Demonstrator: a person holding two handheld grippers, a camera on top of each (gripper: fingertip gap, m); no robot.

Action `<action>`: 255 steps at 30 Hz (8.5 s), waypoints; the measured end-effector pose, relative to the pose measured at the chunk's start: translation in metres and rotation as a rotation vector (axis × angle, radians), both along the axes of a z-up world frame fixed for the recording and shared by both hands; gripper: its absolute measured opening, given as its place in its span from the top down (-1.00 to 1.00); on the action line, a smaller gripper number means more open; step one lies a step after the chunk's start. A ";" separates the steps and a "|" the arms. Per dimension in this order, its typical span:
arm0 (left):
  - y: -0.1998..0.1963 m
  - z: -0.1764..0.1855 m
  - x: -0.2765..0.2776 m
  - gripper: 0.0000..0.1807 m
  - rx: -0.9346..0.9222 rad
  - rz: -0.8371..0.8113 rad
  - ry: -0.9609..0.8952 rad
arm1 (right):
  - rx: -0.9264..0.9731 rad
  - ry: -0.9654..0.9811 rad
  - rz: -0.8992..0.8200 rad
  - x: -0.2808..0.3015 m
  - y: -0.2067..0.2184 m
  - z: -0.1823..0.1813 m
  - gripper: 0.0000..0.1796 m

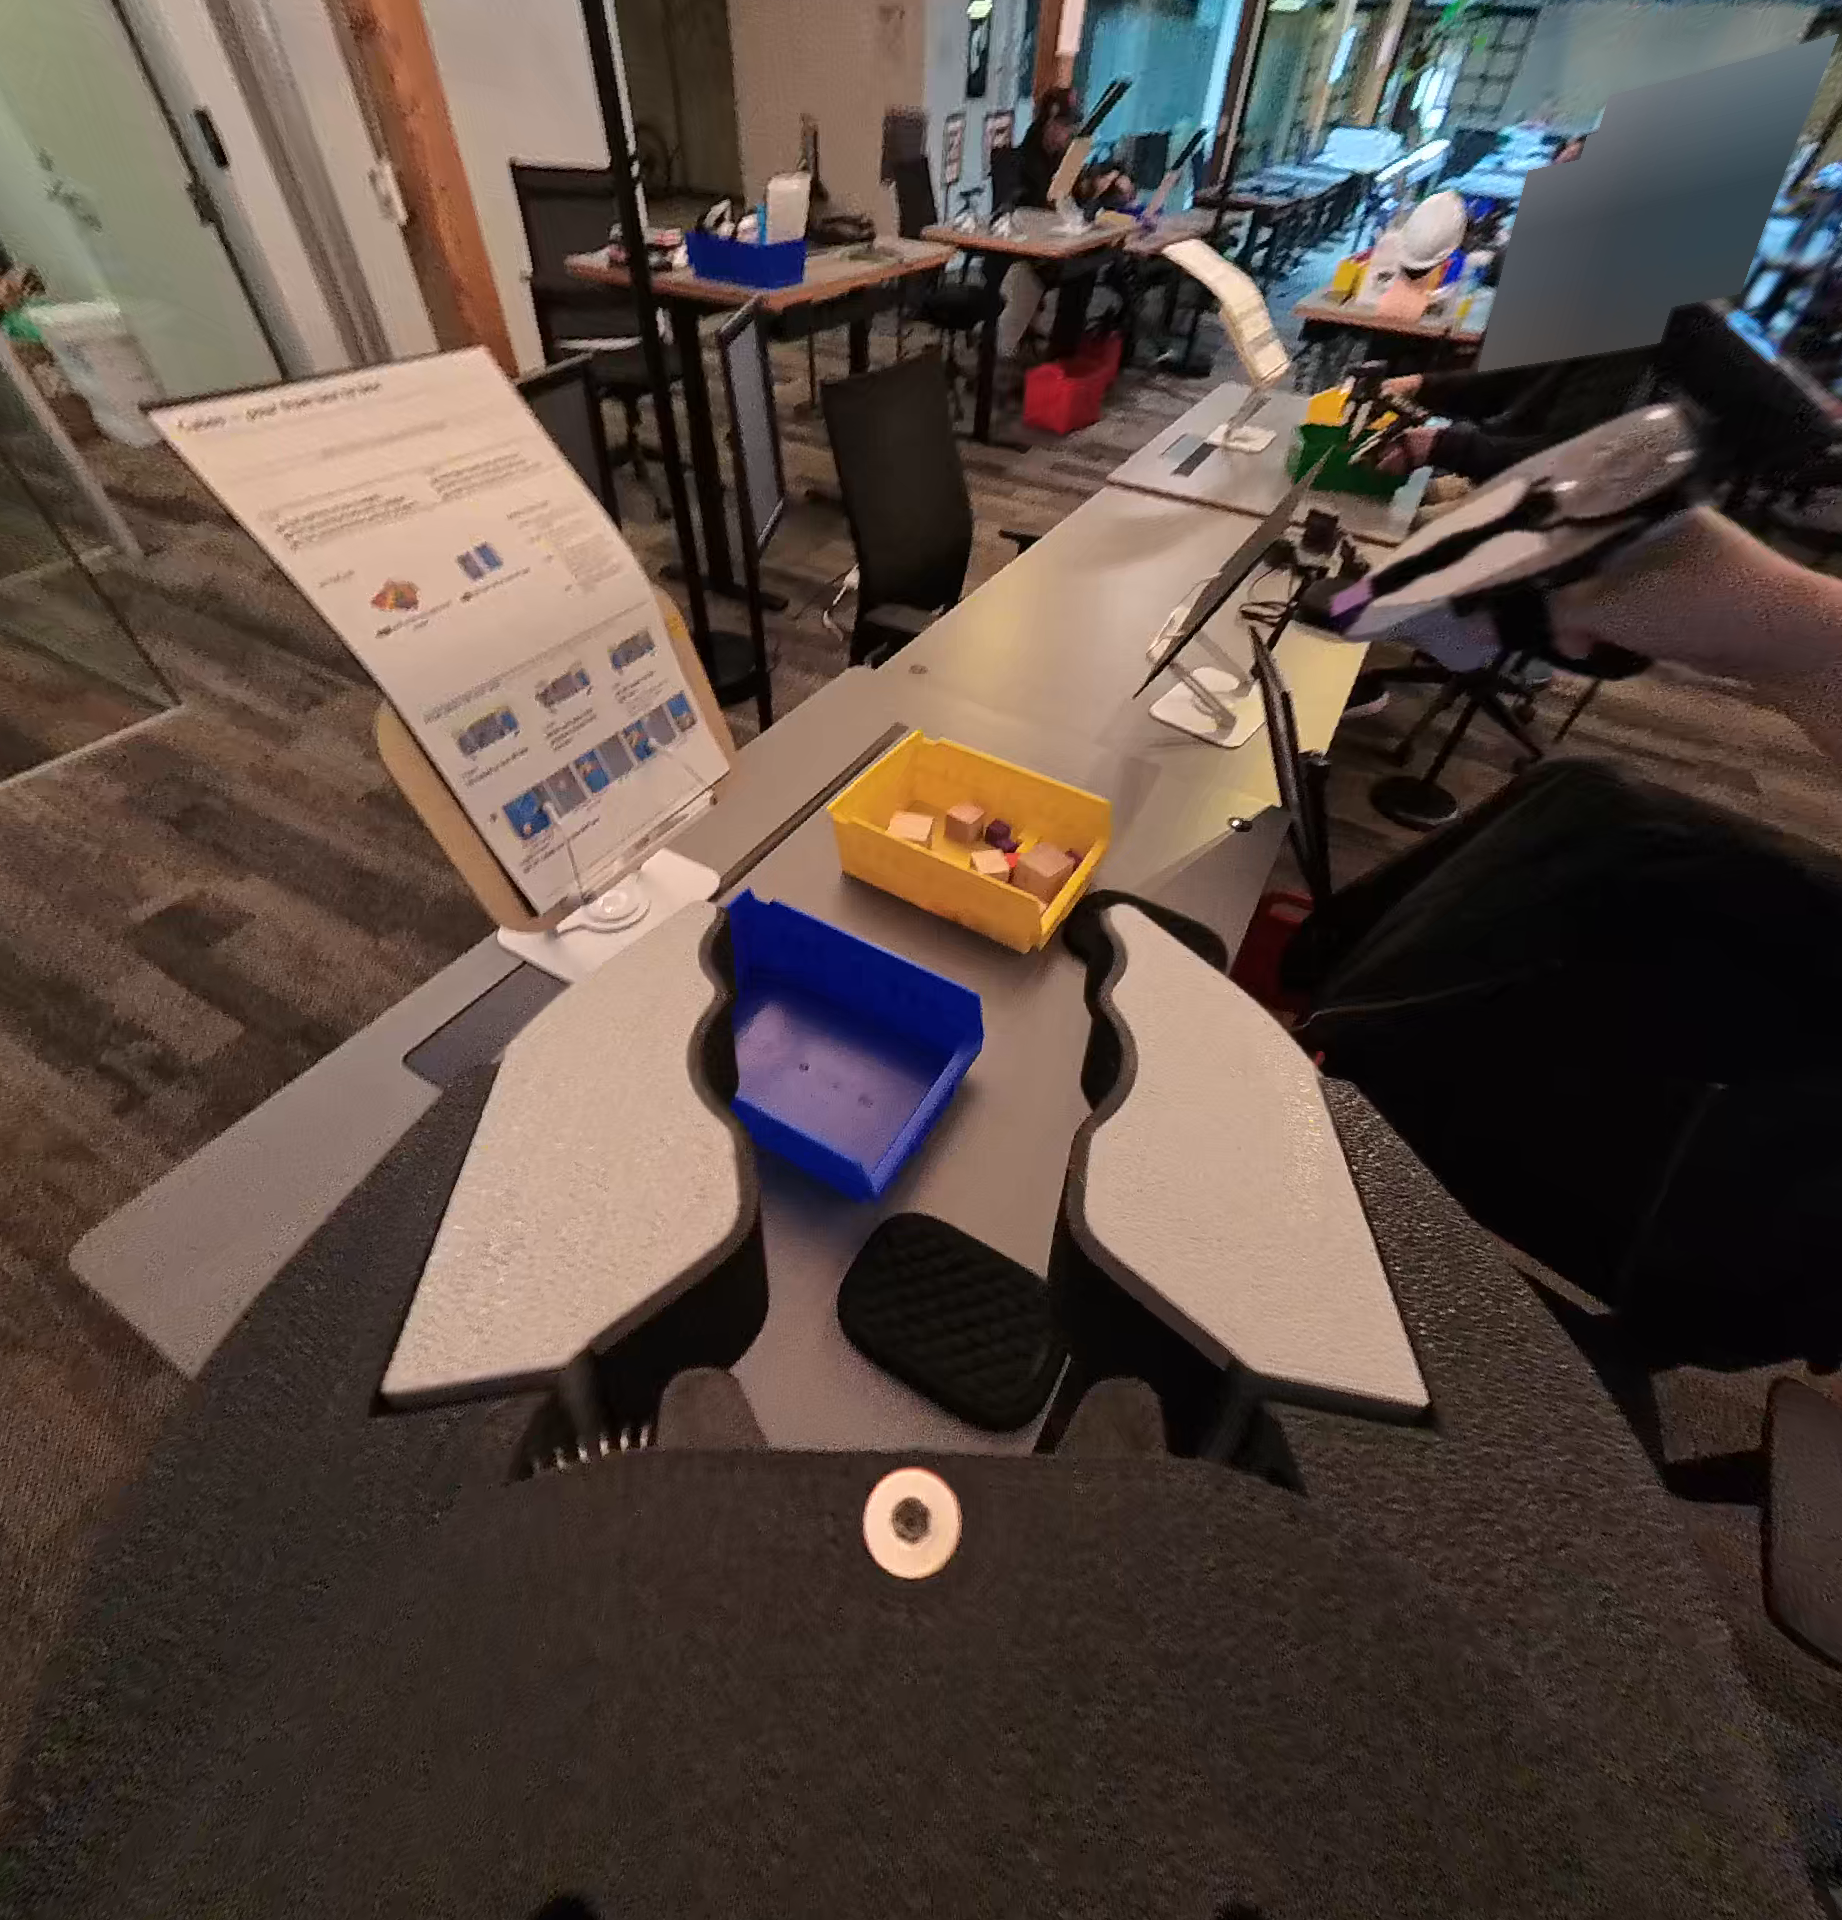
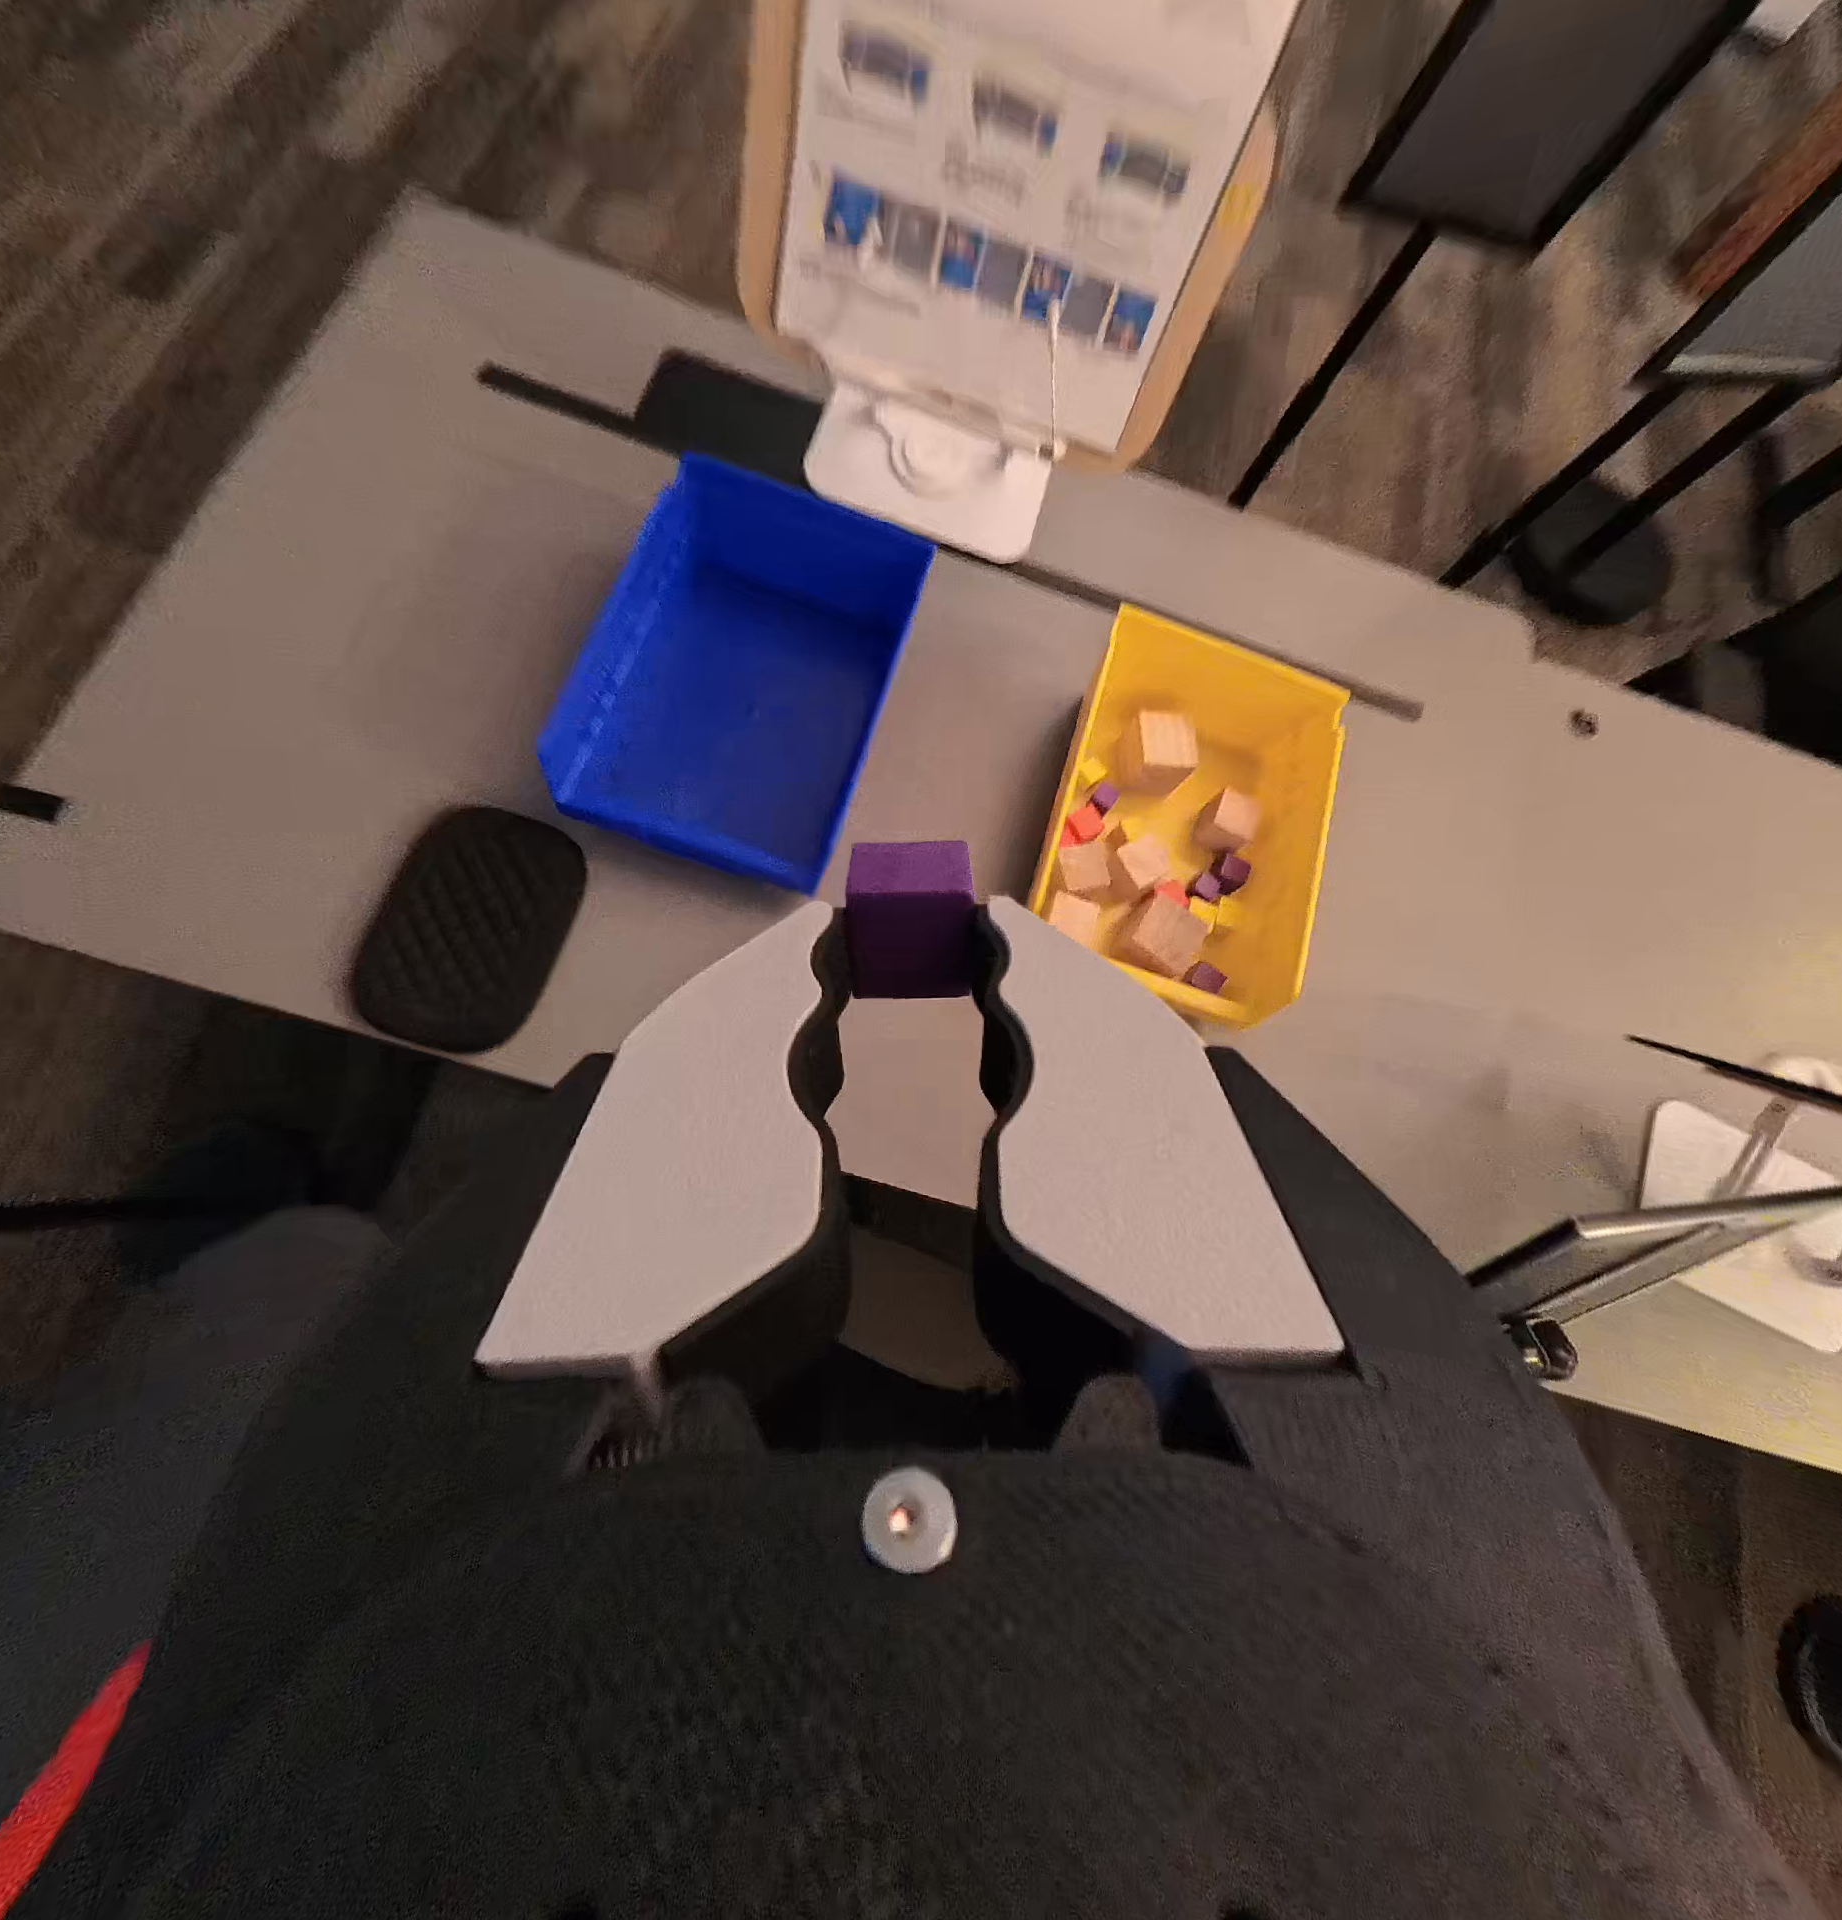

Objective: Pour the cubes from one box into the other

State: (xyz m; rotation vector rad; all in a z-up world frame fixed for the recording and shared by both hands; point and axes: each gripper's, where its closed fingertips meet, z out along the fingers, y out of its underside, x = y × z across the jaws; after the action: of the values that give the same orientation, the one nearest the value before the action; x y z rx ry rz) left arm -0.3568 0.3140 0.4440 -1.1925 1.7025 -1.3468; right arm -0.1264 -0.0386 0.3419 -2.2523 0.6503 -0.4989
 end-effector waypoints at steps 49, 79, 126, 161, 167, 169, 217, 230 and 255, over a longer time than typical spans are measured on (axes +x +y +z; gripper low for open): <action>-0.149 -0.354 0.199 0.33 -0.159 0.763 0.168 | -0.095 0.111 0.097 0.408 -0.044 -0.342 0.44; 0.020 -0.476 0.259 0.31 -0.143 0.681 0.569 | -0.137 0.658 -0.116 0.423 -0.049 -0.459 0.87; -0.003 -0.461 0.291 0.71 -0.055 0.536 0.741 | -0.611 0.748 -0.071 0.389 -0.003 -0.454 0.96; 0.133 -0.361 0.022 0.44 -0.261 0.932 0.423 | -0.620 0.620 0.592 0.114 0.399 -0.318 0.96; 0.138 -0.354 0.000 0.33 -0.295 0.972 0.359 | -0.627 0.643 0.656 0.048 0.461 -0.361 0.96; 0.138 -0.362 0.004 0.33 -0.331 0.964 0.346 | -0.637 0.644 0.653 0.034 0.472 -0.380 0.93; 0.146 -0.547 0.171 0.95 -0.027 0.815 1.069 | -0.368 0.801 -0.039 0.280 0.176 -0.458 0.91; 0.127 -0.547 0.168 0.95 -0.076 0.869 1.027 | -0.389 0.745 -0.181 0.399 0.021 -0.461 0.92; 0.111 -0.549 0.175 0.95 -0.143 0.958 1.036 | -0.230 0.746 -0.282 0.422 -0.057 -0.461 0.92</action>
State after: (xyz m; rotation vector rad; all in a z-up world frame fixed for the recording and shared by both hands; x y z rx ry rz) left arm -0.1818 0.4250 -0.1048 -2.5992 1.2008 -0.2103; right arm 0.2956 -0.0953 -0.1192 -2.5677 1.3502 0.1810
